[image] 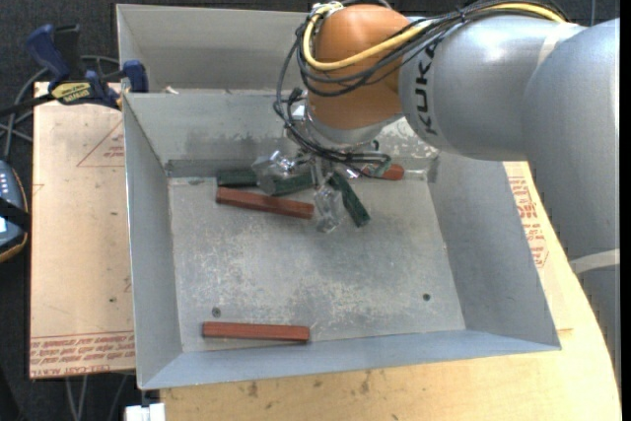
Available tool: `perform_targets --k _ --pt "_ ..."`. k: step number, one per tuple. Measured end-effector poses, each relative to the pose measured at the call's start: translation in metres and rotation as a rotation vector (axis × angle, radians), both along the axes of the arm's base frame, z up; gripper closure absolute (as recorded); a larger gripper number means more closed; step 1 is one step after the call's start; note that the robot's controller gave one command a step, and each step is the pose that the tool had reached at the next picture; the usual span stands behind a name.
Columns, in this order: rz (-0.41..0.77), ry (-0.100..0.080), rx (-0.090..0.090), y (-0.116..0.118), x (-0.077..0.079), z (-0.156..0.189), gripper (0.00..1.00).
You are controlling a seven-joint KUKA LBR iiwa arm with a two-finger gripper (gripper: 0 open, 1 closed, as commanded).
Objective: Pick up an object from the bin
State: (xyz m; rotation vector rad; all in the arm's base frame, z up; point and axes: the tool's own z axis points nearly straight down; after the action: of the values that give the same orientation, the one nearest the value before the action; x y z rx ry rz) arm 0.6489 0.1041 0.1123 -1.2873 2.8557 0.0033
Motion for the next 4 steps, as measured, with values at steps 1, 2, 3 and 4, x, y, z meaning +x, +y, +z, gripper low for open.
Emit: perform_targets --k 1,2,3,4 --pt "-0.055 0.005 -0.002 0.003 0.007 -0.027 0.00" --pt "-0.134 0.005 -0.002 0.006 0.007 -0.027 0.00" --pt "-0.156 0.003 -0.001 0.013 0.005 -0.041 0.00" --pt "-0.157 0.005 -0.002 0.012 0.005 -0.040 1.00"
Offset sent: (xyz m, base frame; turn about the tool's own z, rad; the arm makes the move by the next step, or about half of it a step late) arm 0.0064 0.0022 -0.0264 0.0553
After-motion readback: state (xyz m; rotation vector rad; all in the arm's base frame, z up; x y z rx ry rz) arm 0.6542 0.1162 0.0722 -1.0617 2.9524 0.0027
